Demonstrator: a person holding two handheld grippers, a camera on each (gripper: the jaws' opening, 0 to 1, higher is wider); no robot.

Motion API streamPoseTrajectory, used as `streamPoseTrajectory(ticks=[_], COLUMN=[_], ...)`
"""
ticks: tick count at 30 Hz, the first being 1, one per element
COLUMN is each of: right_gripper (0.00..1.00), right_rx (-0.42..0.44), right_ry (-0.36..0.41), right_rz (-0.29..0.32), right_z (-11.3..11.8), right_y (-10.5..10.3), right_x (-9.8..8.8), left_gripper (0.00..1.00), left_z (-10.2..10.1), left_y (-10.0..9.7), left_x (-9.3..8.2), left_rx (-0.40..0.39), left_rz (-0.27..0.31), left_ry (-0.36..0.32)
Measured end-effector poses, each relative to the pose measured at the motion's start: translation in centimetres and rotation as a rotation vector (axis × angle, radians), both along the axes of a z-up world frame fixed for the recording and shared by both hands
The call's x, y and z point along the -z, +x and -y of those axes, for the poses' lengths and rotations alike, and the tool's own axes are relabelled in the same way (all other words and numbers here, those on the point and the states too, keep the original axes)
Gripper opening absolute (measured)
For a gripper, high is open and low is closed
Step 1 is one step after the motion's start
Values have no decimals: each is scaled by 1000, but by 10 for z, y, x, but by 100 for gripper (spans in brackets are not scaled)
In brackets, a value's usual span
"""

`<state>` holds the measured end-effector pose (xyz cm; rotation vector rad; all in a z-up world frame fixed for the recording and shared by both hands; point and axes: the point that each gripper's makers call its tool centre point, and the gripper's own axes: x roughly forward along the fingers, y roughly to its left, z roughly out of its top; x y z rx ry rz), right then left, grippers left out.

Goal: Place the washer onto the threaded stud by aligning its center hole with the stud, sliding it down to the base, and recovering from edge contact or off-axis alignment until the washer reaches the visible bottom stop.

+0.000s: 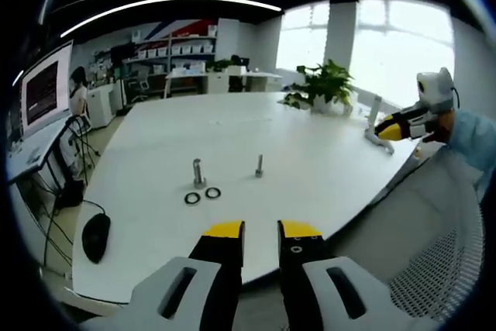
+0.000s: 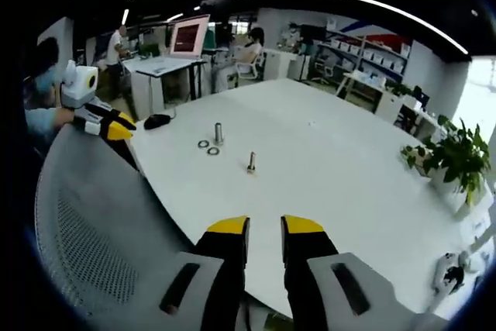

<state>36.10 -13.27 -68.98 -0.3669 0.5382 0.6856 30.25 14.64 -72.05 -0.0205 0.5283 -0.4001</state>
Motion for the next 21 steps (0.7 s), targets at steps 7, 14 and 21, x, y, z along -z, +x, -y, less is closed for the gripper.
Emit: streamPoseTrajectory(ticks=[7,14,21], right_gripper=[18,18,18], right_rx=[24,35,49], right_ry=[40,11,35], right_rz=[21,30,11], right_z=[-7,-9,-8], right_y=[-16,-24,-25], right_x=[4,15,32], left_gripper=[14,14,14], left_z=[0,-1,-2], left_y=[-1,-2,-2], left_x=[0,4,2], left_rx=[1,1,-12], left_rz=[-7,-32,-15], left_ry=[-1,2,-3])
